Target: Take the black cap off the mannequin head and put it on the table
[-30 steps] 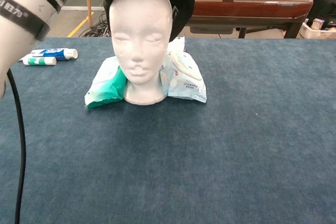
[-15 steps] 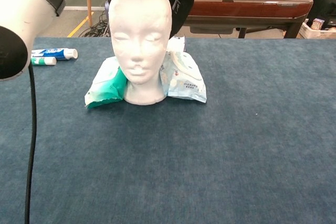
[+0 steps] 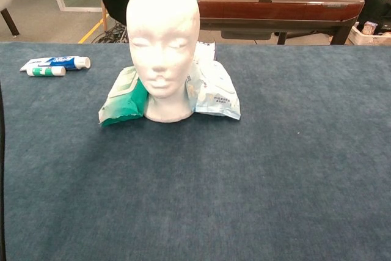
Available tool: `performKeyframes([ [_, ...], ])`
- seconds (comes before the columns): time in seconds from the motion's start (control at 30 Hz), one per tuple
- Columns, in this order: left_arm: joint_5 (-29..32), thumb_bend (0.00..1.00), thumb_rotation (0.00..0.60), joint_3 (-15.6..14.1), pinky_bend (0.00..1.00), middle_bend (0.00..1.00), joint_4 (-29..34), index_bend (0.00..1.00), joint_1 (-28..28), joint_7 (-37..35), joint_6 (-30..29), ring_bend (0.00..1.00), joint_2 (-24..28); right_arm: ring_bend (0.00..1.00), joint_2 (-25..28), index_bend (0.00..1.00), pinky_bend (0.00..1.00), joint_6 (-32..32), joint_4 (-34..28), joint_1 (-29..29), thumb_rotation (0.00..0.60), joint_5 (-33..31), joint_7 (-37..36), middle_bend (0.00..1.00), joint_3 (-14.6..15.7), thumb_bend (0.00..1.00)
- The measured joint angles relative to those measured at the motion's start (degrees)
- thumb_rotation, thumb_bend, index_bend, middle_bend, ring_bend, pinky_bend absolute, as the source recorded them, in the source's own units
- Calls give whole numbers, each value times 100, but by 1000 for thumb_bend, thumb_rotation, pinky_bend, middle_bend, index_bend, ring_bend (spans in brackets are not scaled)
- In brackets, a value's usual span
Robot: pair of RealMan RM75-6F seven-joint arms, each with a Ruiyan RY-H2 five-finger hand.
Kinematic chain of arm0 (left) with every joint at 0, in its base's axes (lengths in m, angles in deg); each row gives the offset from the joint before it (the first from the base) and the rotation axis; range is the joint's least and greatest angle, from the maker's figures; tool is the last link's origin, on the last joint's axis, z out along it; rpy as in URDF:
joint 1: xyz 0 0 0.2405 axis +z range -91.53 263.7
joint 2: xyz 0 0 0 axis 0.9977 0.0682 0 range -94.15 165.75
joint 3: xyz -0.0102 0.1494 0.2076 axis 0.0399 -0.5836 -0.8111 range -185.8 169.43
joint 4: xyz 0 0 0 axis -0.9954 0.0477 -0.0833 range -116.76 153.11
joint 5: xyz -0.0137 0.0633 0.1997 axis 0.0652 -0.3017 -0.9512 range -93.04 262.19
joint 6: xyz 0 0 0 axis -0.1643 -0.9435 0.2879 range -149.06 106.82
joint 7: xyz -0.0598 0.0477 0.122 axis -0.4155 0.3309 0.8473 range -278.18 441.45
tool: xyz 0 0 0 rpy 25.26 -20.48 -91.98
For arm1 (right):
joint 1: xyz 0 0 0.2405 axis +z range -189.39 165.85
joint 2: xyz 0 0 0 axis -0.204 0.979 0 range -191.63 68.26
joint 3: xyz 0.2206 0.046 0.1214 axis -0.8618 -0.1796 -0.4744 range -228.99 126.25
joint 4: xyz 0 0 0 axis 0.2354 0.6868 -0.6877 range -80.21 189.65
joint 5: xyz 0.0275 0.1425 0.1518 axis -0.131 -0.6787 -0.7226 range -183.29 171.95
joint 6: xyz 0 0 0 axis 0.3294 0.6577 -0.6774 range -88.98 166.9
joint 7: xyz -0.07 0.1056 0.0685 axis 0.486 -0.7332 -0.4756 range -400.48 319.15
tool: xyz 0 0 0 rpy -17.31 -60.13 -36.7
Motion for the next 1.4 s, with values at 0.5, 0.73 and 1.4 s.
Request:
performKeyframes([
  [0.5,140,361,600,-442,311,116,-152,584,955,-484,-754,89,461,304,-99,398,568,5,-78,39,600,3,338,373,48,247],
  [0.73,-183,361,600,-870,311,116,-356,584,1448,-750,-1304,89,583,304,-151,398,567,66,-138,34,600,46,505,373,83,247],
  [1.4,-1076,361,600,-1934,299,116,-2891,587,2209,-1175,-2295,89,-297,304,-193,398,567,158,-211,13,600,105,673,373,129,246],
])
